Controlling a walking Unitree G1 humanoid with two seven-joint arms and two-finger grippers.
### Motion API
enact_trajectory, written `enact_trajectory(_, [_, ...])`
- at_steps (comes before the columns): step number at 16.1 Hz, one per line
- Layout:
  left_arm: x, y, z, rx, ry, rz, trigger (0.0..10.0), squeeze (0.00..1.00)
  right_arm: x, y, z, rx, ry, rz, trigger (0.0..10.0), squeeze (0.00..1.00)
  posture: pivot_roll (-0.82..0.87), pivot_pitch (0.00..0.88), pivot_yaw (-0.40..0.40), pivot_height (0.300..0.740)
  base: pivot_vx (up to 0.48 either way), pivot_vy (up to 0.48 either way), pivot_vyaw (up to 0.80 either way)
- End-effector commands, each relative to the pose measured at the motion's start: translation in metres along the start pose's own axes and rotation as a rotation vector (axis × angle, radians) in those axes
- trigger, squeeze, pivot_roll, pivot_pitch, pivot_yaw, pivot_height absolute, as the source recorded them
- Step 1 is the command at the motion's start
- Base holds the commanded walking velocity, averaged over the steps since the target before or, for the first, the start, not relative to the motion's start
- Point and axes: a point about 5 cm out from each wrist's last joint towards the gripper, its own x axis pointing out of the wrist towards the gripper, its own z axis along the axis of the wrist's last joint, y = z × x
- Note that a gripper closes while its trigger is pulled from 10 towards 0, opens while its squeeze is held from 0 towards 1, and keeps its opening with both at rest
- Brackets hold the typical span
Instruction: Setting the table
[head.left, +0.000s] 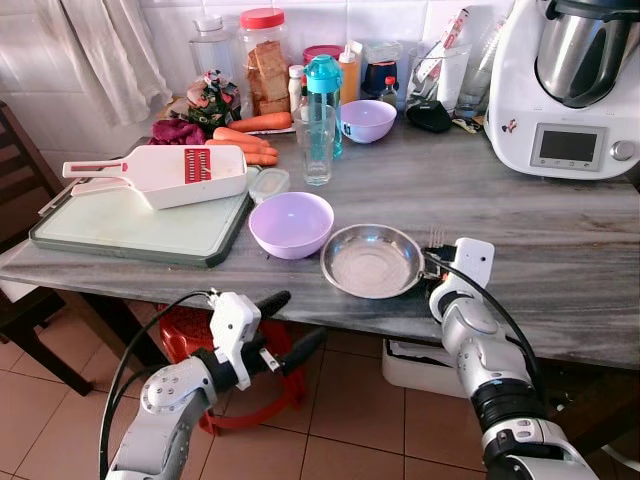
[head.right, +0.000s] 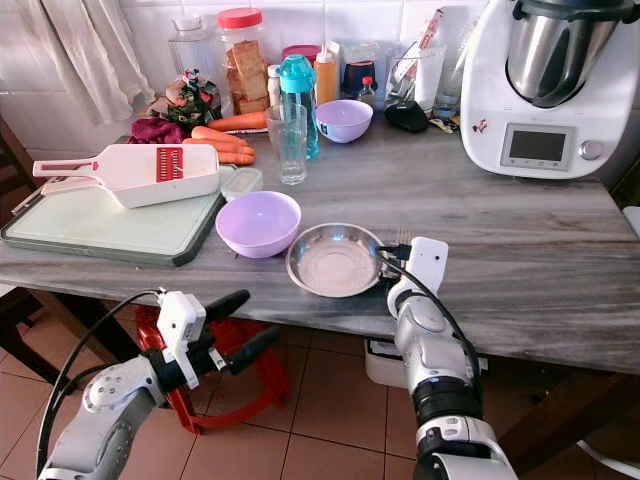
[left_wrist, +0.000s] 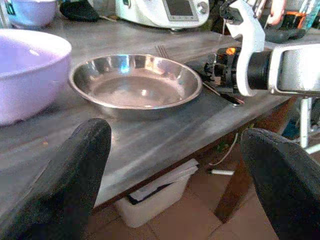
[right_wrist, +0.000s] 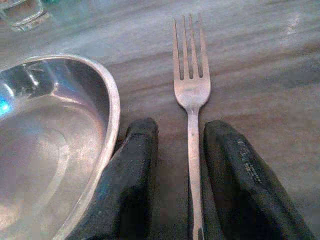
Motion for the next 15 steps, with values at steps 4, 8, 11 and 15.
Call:
enact_trajectory(4, [-0.001, -0.001, 0.002, -0.015, 0.001, -0.032, 10.0, 0.0, 0.0, 0.001, 0.002, -0.002, -0.011, 0.008, 10.0, 1.0, 0.01, 0.007, 0.051, 0.74, 0.0, 0.0, 0.0])
enact_trajectory(8, [-0.002, 0.001, 0.003, -0.013, -0.008, -0.007, 10.0, 0.0, -0.005, -0.001, 0.011, -0.004, -0.061, 0.002, 10.0, 1.0, 0.01, 0.002, 0.051, 0.74, 0.0, 0.0, 0.0])
enact_trajectory(11, [-0.001, 0.003, 0.004, -0.009, -0.017, 0.009, 10.0, 0.0, -0.015, -0.003, 0.016, -0.007, -0.097, -0.003, 10.0, 1.0, 0.0, 0.0, 0.048, 0.74, 0.0, 0.0, 0.0])
enact_trajectory(15, [0.0, 0.008, 0.007, 0.005, -0.044, 0.079, 10.0, 0.0, -0.038, -0.013, 0.022, -0.062, -0.174, -0.014, 10.0, 1.0, 0.0, 0.0, 0.05, 0.74, 0.0, 0.0, 0.0])
